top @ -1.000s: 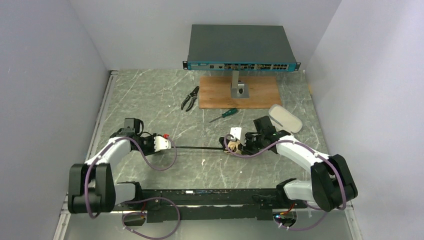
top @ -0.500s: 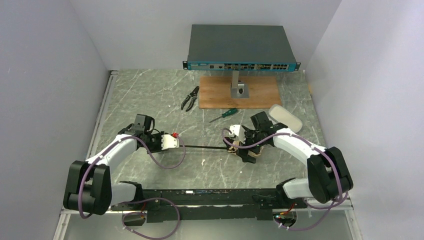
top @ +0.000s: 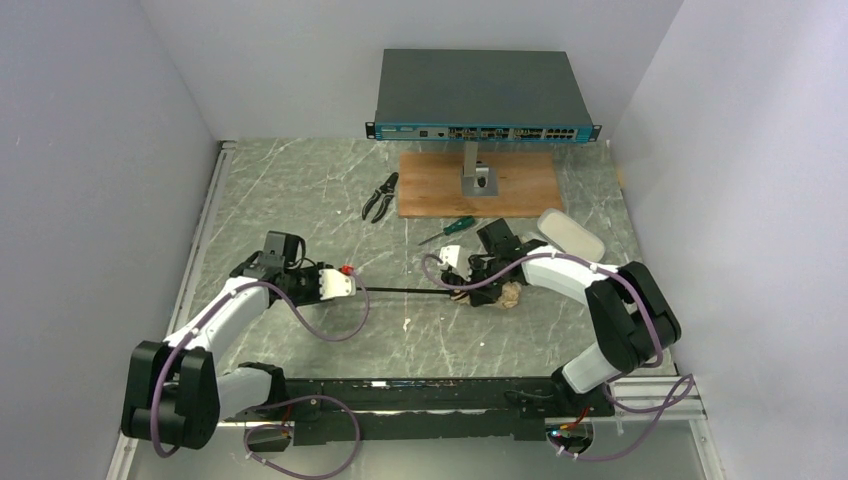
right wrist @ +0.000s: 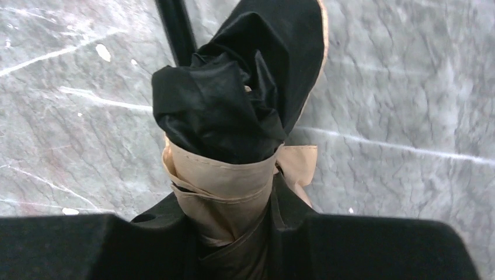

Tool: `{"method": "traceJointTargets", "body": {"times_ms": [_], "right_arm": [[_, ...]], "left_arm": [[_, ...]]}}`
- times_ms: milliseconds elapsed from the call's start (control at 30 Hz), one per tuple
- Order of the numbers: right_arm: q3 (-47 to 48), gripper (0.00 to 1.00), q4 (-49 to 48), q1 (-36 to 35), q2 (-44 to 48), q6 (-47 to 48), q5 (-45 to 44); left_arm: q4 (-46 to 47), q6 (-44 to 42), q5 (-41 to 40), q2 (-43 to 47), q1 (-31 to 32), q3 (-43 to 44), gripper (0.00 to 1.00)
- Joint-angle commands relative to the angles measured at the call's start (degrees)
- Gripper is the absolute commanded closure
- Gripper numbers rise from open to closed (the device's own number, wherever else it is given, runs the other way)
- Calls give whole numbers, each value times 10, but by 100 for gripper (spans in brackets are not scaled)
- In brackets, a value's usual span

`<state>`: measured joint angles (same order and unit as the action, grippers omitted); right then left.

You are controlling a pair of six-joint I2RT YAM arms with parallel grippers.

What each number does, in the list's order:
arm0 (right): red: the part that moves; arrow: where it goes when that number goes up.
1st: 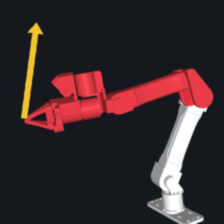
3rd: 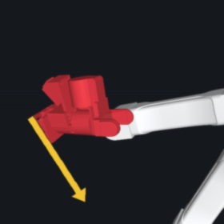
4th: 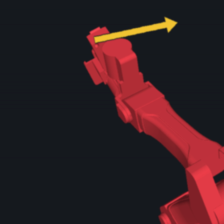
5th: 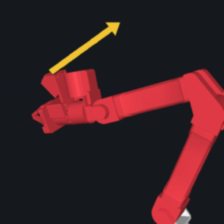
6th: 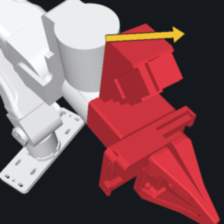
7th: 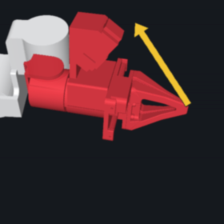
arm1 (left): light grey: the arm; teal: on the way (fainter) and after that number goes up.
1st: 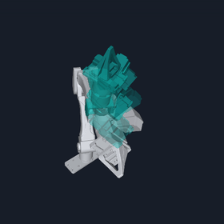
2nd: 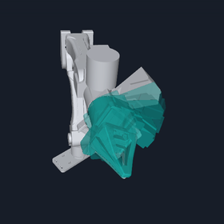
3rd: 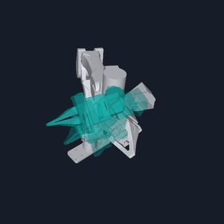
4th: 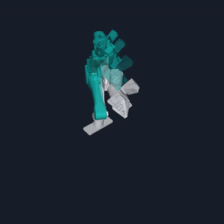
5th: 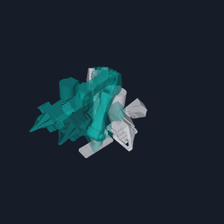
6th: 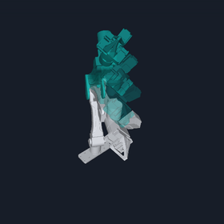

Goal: Open the umbrella

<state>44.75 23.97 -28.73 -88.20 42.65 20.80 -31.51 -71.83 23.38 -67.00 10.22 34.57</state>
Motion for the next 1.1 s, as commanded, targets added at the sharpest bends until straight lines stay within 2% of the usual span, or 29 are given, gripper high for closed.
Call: {"method": "traceJointTargets", "body": {"times_ms": [0, 67, 100, 200, 300, 433, 633, 767, 867, 933, 1000, 1067], "right_arm": [[-37, 100, -6, -28, -26, -11, 2], [-36, 100, 8, -29, 3, -9, 8], [-31, 100, 20, -29, 14, -11, 14], [-19, 100, 48, -29, 46, -12, 29], [-4, 100, 67, -31, 60, -19, 33], [7, 100, 83, -42, 81, -38, 49], [29, 100, 90, -59, 85, -72, 57], [27, 100, 92, -61, 84, -70, 50], [18, 100, 97, -61, 91, -61, 41], [5, 100, 104, -56, 104, -49, 29], [-11, 100, 118, -33, 123, -26, 23], [-23, 100, 141, 19, 140, 6, 25]], "left_arm": [[39, -8, 33, 45, 16, -19, 53], [47, -9, 20, 63, 29, -29, 35], [52, -9, 12, 71, 37, -33, 30], [72, -4, -23, 78, 69, -42, 22], [76, 6, -80, 51, 111, -33, 22], [92, 41, -141, 8, 172, -15, 31], [115, 112, -230, -22, 322, 12, 38], [107, 143, -284, -60, 383, 42, 42], [108, 143, -332, -88, 387, 46, 51], [111, 122, -366, -96, 363, 26, 58], [95, 94, -375, -88, 295, 1, 65], [98, 30, -369, -63, 179, -35, 73]]}}
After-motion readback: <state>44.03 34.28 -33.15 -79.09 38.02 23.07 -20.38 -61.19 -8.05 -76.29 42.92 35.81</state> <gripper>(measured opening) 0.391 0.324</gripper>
